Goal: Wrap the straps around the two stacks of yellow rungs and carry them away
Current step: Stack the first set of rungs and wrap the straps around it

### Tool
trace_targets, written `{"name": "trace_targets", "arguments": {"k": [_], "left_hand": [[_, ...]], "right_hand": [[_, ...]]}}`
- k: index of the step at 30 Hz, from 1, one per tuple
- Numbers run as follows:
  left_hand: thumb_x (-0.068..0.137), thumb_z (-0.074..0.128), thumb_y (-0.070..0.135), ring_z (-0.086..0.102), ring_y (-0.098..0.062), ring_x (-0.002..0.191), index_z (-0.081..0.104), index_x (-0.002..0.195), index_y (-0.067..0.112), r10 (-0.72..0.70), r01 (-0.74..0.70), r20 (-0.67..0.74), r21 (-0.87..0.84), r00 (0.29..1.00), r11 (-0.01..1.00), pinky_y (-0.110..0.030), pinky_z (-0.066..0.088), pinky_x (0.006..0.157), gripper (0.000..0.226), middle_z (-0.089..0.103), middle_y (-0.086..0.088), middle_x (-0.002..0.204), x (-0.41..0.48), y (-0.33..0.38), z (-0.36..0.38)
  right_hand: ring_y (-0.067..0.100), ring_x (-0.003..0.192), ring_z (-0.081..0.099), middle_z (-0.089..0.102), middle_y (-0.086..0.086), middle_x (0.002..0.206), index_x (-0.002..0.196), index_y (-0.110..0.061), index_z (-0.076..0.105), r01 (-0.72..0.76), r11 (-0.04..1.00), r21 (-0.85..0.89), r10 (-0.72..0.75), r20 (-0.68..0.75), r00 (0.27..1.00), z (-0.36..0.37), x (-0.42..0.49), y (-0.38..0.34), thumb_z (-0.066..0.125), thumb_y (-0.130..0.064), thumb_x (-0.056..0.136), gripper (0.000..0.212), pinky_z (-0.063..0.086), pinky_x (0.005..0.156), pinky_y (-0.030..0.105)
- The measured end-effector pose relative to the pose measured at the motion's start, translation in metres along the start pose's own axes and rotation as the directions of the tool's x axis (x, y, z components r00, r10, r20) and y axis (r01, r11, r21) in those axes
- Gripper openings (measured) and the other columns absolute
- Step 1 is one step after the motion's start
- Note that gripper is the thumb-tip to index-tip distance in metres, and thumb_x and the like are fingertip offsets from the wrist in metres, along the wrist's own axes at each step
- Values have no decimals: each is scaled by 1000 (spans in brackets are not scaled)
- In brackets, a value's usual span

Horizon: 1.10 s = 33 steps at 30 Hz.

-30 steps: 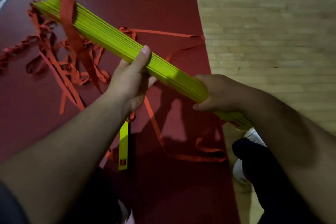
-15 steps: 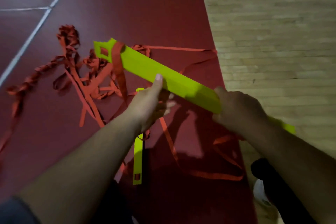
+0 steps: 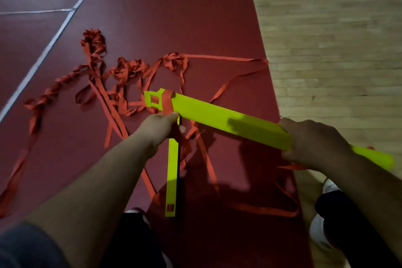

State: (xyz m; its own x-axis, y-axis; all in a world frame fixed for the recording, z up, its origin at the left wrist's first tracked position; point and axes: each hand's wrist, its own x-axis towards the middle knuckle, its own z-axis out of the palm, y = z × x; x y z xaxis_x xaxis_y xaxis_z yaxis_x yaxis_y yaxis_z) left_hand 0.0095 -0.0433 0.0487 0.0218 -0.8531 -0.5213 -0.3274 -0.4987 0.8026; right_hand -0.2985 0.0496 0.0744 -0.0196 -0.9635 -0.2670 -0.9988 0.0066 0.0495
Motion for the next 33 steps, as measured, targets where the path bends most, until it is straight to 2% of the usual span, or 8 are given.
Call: {"name": "trace_targets", "arguments": {"k": [3,6,10,16,23,25,28,33], "left_hand": [[97,61,34,62,-18,55,62,104,5,16,-16,-55,1,998,1000,-19,42,47,30,60,-10,76,6,7,-11],[75,75,50,66,-33,96,59,125,8,144,-26,-273,395,951,918,-33,52,74,67,67,-16,109,16,6,-34],[87,65,38,41,-43,133,41,147,23,217,150,-430,671,876,726,-48,34,111,67,44,-21,146,19,1,-59],[95,46,27,65,-19,99,67,123,14,139,-170,-421,-38,896,985,-32,45,82,37,68,-9,122,26,4,-78],[94,48,8,52,-13,72,63,119,12,163,-216,-446,-71,880,974,-25,36,60,29,64,-3,95,26,-9,-54],[95,51,3,48,-14,64,63,103,14,168,-166,-330,37,929,985,-24,35,57,18,60,-7,87,20,-14,-36],[92,62,4,55,-19,75,62,88,21,172,-204,153,222,973,954,-27,43,69,18,63,-5,86,-3,-21,4],[75,84,23,57,-12,106,59,125,25,234,-601,650,425,723,677,-8,39,84,56,58,4,118,-40,-28,70]], "right_hand": [[19,75,58,61,-5,89,120,-34,46,28,998,-59,-28,9,1000,3,2,8,70,-41,75,52,44,61,30],[18,83,62,63,-6,98,120,-38,45,95,991,-94,-88,80,993,6,3,15,69,-42,77,50,49,66,32],[15,80,62,64,-11,90,109,-42,48,222,973,-69,-210,141,967,8,3,25,69,-48,70,45,50,69,32],[4,63,58,62,-11,75,95,-37,58,105,943,315,-187,243,952,7,4,27,80,-32,61,41,48,58,31],[17,58,68,72,4,67,87,-21,64,-85,742,665,-33,163,986,1,10,15,79,-15,69,24,53,61,34],[22,60,72,74,7,69,94,-18,63,-123,608,785,-23,172,985,-2,9,9,77,-9,74,26,57,63,39],[30,60,70,71,10,72,104,-14,58,-162,376,912,-23,184,983,-8,8,-2,72,-3,82,28,55,59,41],[27,61,63,62,16,78,108,-8,60,-196,71,978,-14,198,980,-24,7,-25,82,-32,72,49,51,56,38]]}}
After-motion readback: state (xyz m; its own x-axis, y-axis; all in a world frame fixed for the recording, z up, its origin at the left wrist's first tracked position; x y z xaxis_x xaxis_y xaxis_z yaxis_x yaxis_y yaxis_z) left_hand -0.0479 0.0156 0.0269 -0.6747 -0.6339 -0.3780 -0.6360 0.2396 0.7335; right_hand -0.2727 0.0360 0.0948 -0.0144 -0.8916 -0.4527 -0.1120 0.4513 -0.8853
